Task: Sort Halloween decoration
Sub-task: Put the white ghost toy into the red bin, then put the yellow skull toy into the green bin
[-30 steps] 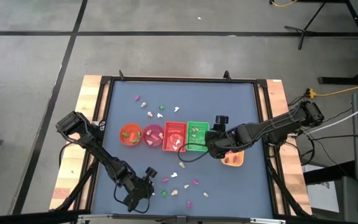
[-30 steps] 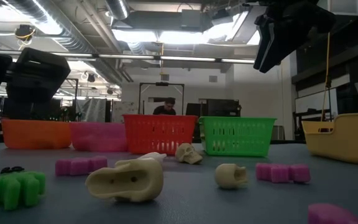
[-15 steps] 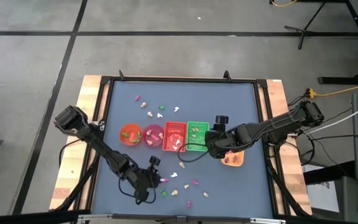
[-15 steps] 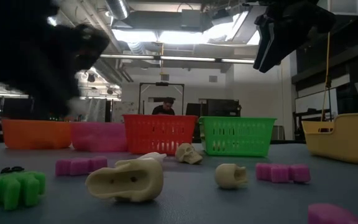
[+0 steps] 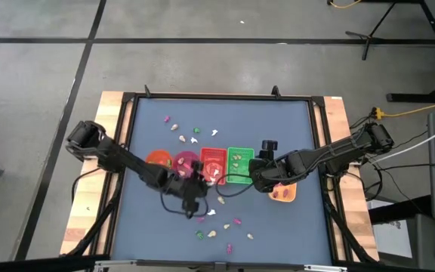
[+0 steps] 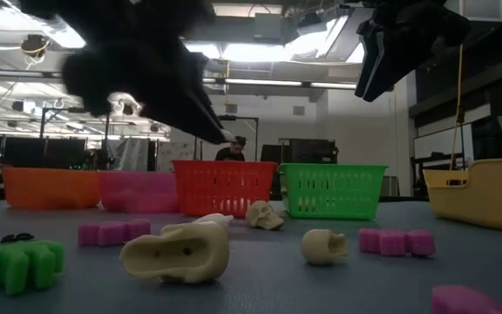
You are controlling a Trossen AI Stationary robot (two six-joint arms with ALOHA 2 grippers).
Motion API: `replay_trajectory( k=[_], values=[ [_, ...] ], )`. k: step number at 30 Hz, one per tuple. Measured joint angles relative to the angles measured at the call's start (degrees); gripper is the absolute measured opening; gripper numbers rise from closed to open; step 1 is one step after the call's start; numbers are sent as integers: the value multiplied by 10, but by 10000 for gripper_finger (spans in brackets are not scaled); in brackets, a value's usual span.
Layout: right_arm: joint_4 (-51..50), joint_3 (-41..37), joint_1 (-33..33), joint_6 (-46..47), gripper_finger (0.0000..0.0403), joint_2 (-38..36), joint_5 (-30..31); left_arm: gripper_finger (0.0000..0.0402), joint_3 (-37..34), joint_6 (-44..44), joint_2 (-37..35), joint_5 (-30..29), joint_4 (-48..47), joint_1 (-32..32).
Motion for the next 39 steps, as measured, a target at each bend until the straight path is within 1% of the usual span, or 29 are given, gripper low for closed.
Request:
replay_trajectory(
  k=[5, 11, 20, 23, 25, 34, 39],
  values=[
    [0, 0, 0, 0, 182, 0, 0, 53, 0, 0, 0, 9, 6, 42],
    [0, 0, 0, 0, 182, 0, 0, 53, 0, -2, 0, 9, 7, 70],
    [9, 0, 0, 0, 182, 0, -7, 53, 0, -88, 0, 10, 7, 91],
    [17, 0, 0, 0, 182, 0, -25, 57, 0, -106, 0, 10, 7, 97],
    [27, 0, 0, 0, 182, 0, -42, 68, 0, -106, 0, 10, 7, 101],
    [56, 0, 0, 1, 182, 0, -127, 141, 0, -106, 0, 10, 7, 115],
    [80, 0, 0, 14, 182, 0, -187, 151, 0, -106, 0, 10, 7, 121]
  ],
)
